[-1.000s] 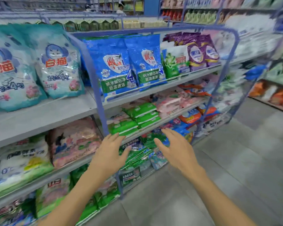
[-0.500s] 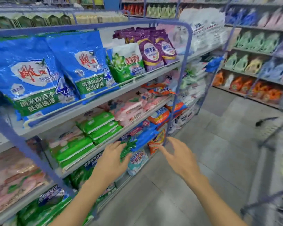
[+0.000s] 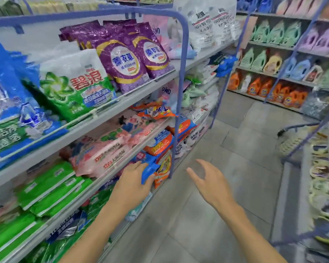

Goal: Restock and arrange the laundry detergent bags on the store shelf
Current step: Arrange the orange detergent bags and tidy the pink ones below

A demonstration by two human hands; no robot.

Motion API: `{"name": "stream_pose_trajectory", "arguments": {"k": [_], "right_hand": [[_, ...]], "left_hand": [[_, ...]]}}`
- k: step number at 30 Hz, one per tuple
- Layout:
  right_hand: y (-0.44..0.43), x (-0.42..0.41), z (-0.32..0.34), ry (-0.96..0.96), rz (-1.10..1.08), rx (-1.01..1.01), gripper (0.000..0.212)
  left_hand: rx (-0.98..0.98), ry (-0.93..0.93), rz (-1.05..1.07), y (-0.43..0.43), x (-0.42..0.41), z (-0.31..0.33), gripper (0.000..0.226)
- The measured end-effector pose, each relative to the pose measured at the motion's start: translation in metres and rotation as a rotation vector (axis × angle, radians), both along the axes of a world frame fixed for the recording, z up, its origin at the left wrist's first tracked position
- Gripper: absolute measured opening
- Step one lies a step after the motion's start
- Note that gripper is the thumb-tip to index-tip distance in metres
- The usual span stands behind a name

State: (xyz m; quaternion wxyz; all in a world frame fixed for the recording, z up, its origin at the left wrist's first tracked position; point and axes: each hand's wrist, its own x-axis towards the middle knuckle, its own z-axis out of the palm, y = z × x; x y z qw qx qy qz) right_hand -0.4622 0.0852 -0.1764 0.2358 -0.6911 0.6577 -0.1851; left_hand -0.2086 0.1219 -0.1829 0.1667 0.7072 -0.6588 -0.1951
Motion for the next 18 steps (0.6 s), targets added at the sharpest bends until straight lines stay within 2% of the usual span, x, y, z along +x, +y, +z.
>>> {"name": "stream_pose_trajectory", "arguments": {"k": [6,10,16,18], "right_hand": [[-0.098,-0.059,-0.011,-0.011,0.083,0.074,0.068],[-0.152,-0.084,-0.008,-0.007,0.182,0.102,0.064],[-0.225,-0.078,-0.017,-0.068,0.338,0.166,0.053],[-0.25,-0.065,-0.021,-0.072,0.402,0.18,0.055]], "left_hand": [[0.053,-0.009,0.13,-0.075,-0.057,-0.007,0.058],[0.072,-0.002,0.237,-0.107,-0.085,-0.008,0.059],[0.07,0.008,0.399,-0.142,-0.099,-0.011,0.053],[0.073,0.021,0.451,-0.153,-0.097,-0.014,0.055]]}}
